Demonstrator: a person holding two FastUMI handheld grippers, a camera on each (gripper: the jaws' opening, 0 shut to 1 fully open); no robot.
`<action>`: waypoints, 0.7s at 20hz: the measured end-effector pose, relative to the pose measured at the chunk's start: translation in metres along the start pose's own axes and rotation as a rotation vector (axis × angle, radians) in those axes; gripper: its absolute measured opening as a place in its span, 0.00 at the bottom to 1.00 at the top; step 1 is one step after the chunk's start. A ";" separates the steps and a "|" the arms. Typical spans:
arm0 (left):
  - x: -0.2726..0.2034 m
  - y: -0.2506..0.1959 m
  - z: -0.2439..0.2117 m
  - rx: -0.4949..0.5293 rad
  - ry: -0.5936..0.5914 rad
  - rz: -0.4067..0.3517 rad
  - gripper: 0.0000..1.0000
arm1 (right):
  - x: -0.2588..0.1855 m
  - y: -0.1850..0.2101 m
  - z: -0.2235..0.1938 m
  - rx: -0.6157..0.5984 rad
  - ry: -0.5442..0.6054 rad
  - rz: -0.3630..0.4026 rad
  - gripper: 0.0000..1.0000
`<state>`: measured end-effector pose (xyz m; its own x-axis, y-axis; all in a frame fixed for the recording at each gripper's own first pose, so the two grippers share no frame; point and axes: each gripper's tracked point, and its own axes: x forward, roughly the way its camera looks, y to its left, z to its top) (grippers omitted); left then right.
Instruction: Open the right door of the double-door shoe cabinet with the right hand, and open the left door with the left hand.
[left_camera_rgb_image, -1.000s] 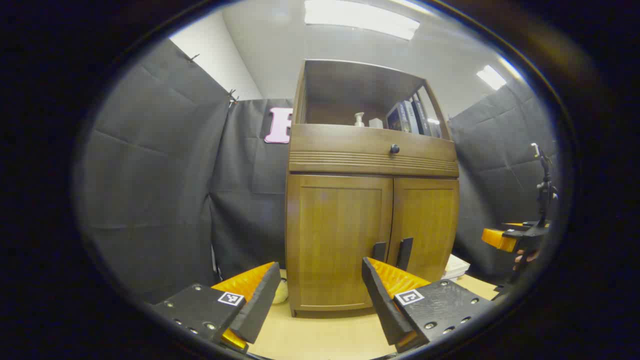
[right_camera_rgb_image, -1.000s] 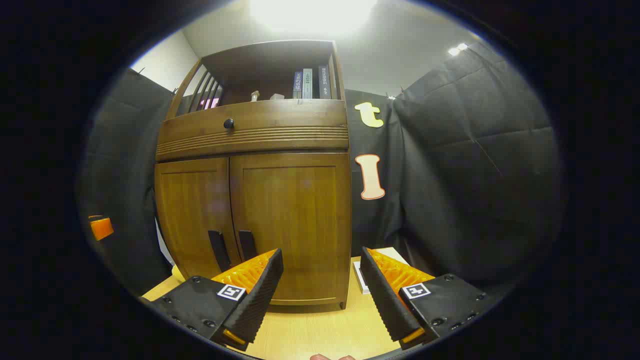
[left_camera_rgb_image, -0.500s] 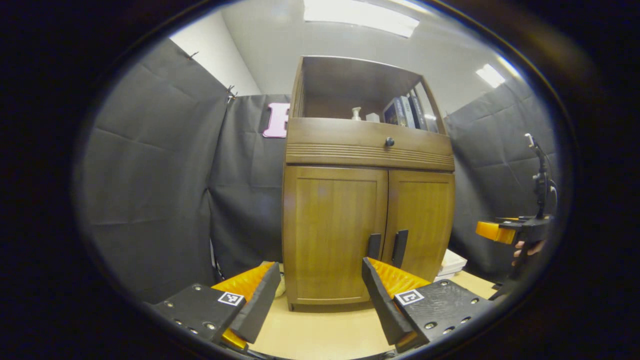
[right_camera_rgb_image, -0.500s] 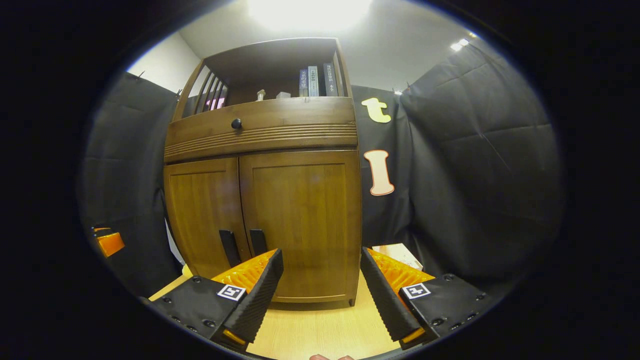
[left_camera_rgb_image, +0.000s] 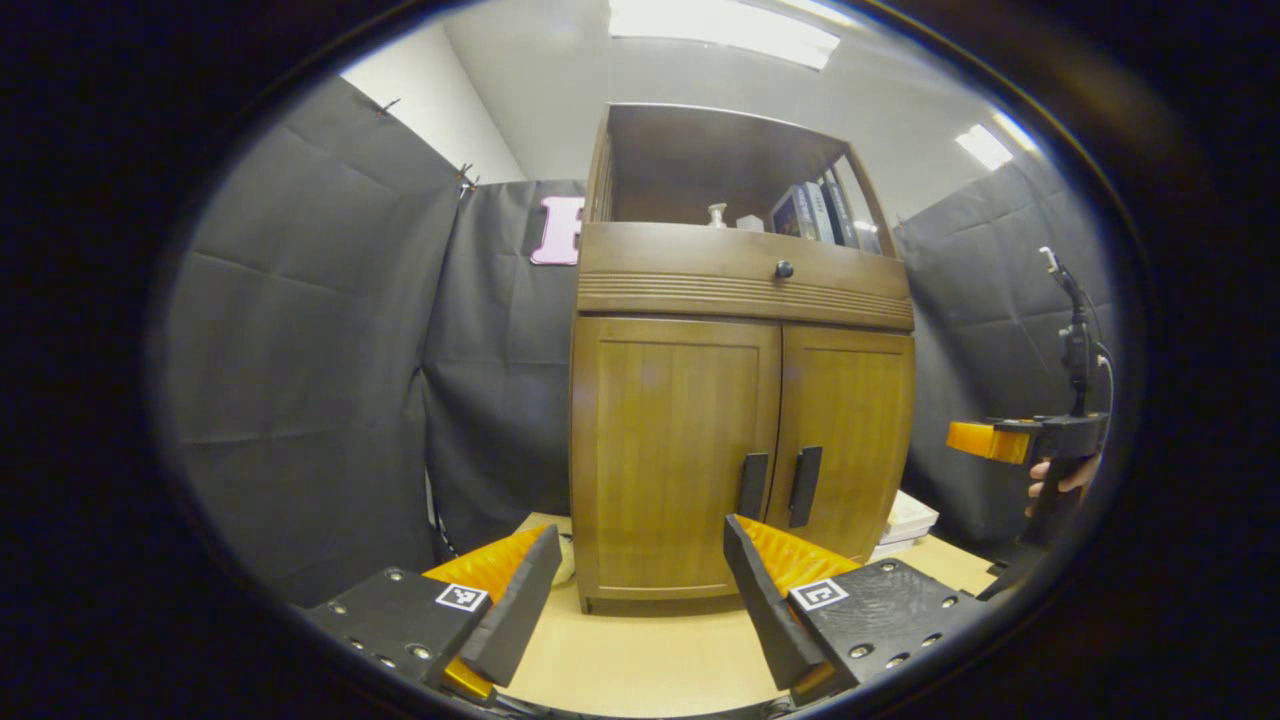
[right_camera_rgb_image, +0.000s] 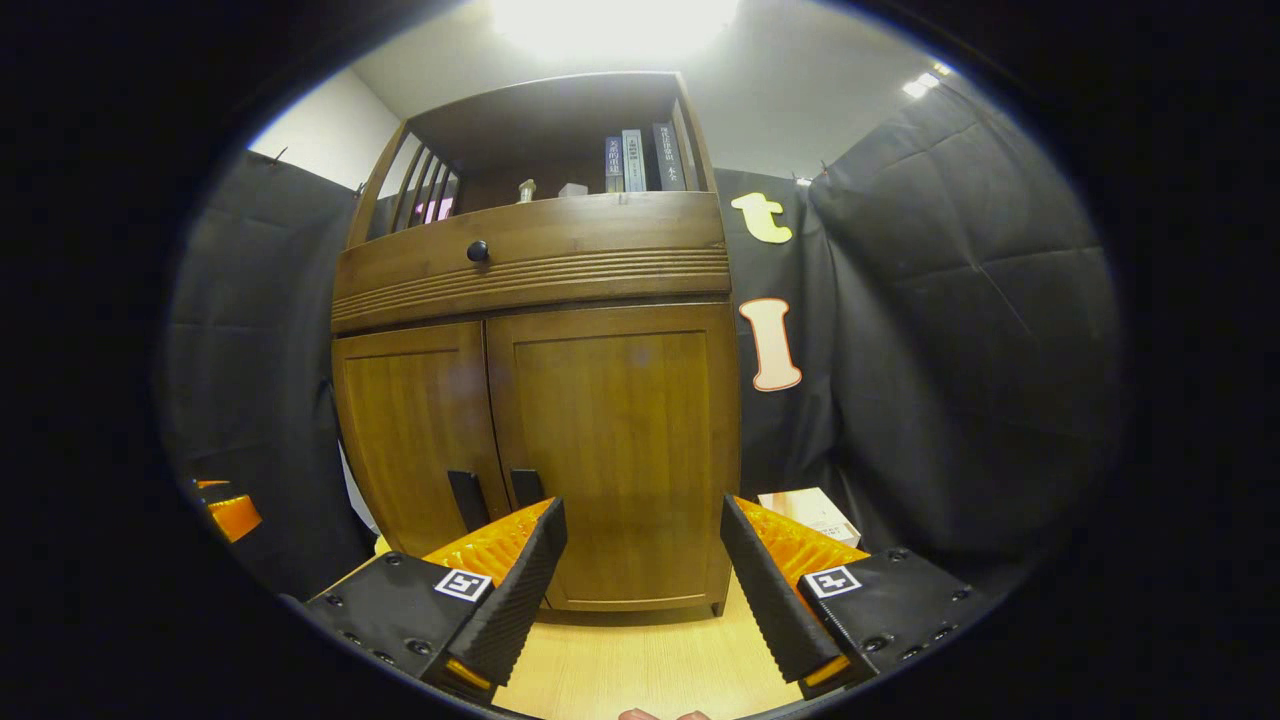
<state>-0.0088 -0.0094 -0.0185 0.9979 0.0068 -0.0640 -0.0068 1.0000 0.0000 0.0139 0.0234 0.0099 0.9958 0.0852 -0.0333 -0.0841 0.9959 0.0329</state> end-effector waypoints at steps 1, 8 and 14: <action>0.000 0.000 -0.001 -0.003 0.005 0.003 0.93 | 0.003 0.002 0.002 0.002 0.000 0.006 0.98; -0.003 0.000 -0.009 -0.032 0.040 0.034 0.93 | 0.032 0.029 0.018 0.022 -0.012 0.069 0.92; -0.005 0.006 -0.012 -0.047 0.069 0.073 0.93 | 0.064 0.061 0.029 0.040 -0.016 0.129 0.92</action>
<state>-0.0151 -0.0038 -0.0306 0.9880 0.0775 -0.1336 -0.0834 0.9957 -0.0396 0.0736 0.0885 0.0391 0.9773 0.2118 -0.0101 -0.2104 0.9747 0.0760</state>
